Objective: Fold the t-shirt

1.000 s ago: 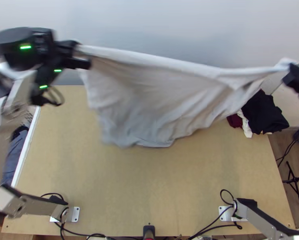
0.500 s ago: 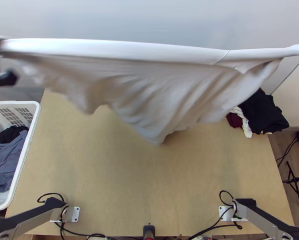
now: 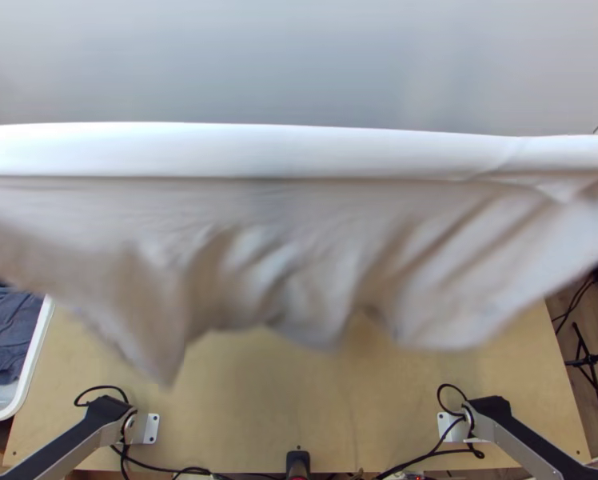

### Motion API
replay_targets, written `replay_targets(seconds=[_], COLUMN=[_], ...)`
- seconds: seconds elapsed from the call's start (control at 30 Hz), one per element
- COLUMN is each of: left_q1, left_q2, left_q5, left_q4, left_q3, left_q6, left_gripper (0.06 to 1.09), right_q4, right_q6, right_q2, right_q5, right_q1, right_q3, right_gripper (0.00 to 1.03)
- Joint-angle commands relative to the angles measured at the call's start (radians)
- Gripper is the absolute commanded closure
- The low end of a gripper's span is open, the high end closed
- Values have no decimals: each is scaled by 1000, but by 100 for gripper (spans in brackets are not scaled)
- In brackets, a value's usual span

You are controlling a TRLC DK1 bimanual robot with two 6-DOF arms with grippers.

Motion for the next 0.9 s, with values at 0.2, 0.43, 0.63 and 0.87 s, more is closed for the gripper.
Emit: replay_targets(seconds=[0.2,0.43,0.63,0.87], left_q1=[92,88,83,84], left_q2=[-57,-232,-413,-465], left_q5=[-1,-1,4,7], left_q4=[94,238,453,612], left_q3=[-39,-499,-998,-1330], left_q6=[15,99,178,178], left_gripper=[105,105,105,105], right_q4=[74,-55,48,194], right_q6=[-40,-98,-127,-138], right_q2=[-26,-58,-253,-332], right_q5=[69,75,62,52], right_q1=[2,8,70,71], right_q3=[31,-212,-778,-1238], right_gripper=[100,100,100,100])
